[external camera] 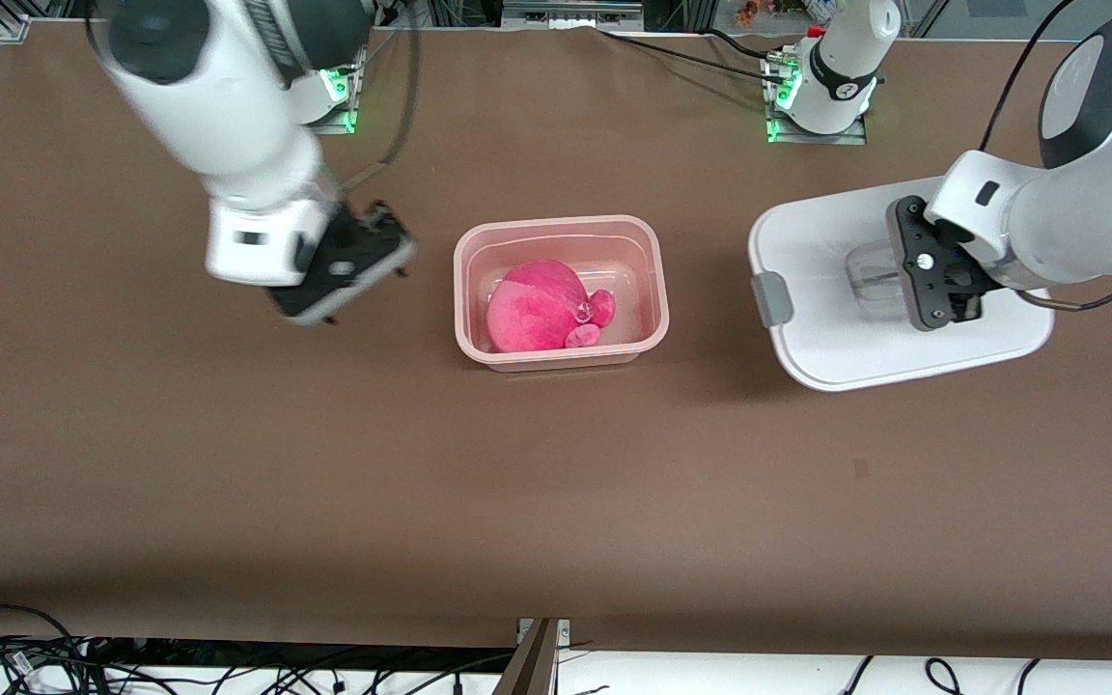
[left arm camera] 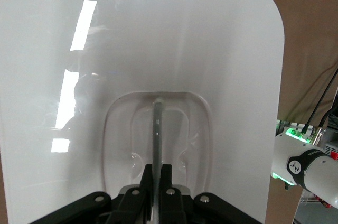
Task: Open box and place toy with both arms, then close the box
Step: 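Withdraw the right gripper while the left gripper carries the lid over the box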
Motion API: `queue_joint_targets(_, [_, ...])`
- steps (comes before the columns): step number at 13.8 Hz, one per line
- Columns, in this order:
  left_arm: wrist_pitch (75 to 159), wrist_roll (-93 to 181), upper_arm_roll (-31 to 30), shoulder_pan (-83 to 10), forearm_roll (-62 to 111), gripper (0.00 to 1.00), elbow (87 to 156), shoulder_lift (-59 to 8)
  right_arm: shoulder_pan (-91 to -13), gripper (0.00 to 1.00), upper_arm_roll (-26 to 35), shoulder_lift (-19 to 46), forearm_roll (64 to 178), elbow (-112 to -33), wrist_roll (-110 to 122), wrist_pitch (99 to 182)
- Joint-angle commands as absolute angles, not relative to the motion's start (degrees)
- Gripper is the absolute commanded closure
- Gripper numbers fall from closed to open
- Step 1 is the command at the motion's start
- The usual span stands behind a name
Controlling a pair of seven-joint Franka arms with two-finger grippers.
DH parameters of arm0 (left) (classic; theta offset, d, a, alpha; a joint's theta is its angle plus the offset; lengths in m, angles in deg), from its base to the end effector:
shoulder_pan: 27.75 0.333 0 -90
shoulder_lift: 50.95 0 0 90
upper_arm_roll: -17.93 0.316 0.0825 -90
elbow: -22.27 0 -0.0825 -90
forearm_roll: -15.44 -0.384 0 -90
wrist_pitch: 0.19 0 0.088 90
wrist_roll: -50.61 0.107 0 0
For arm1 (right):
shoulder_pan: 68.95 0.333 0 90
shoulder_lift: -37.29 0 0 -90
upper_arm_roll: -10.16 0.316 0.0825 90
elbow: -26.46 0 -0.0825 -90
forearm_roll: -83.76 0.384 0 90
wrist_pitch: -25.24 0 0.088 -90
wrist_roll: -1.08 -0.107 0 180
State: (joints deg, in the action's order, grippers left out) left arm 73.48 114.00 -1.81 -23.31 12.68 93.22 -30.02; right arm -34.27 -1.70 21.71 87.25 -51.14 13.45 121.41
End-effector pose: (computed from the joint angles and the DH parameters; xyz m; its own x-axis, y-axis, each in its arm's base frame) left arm 0.6116 -0.1200 0.5495 0.1953 -0.9785 -0.0662 -0.9332 -0.2061 0.2944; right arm 0.5845 0.2722 0.5771 0.8133 0.5789 0.0576 0.5795 -0.8149 0.0069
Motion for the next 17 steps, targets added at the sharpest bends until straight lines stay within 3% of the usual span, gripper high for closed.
queue_joint_targets(1, [79.1, 114.2, -1.6, -28.3, 14.8, 1.00, 93.5, -28.0, -33.1, 0.00, -8.0, 25.5, 88.0, -53.8, 13.1, 115.2])
queue_joint_targets(4, [83.6, 108.2, -1.6, -35.4, 16.0, 1.00, 93.1, -24.7, -33.1, 0.00, -15.7, 31.2, 88.9, -56.6, 12.2, 113.0])
queue_joint_targets(8, [97.1, 100.3, -1.6, -45.8, 16.7, 1.00, 93.1, -18.3, -33.1, 0.00, -21.4, 41.8, 88.2, -65.9, 10.7, 113.0])
queue_joint_targets(11, [105.4, 95.8, -1.6, -50.2, 17.5, 1.00, 93.2, -14.2, -33.1, 0.00, -21.4, 42.1, 86.5, -67.6, 3.1, 114.3])
queue_joint_targets(17, [105.3, 94.9, -1.2, -52.9, 16.5, 1.00, 94.0, -13.0, -33.2, 0.00, -21.5, 38.9, 82.8, -65.2, 4.1, 116.4])
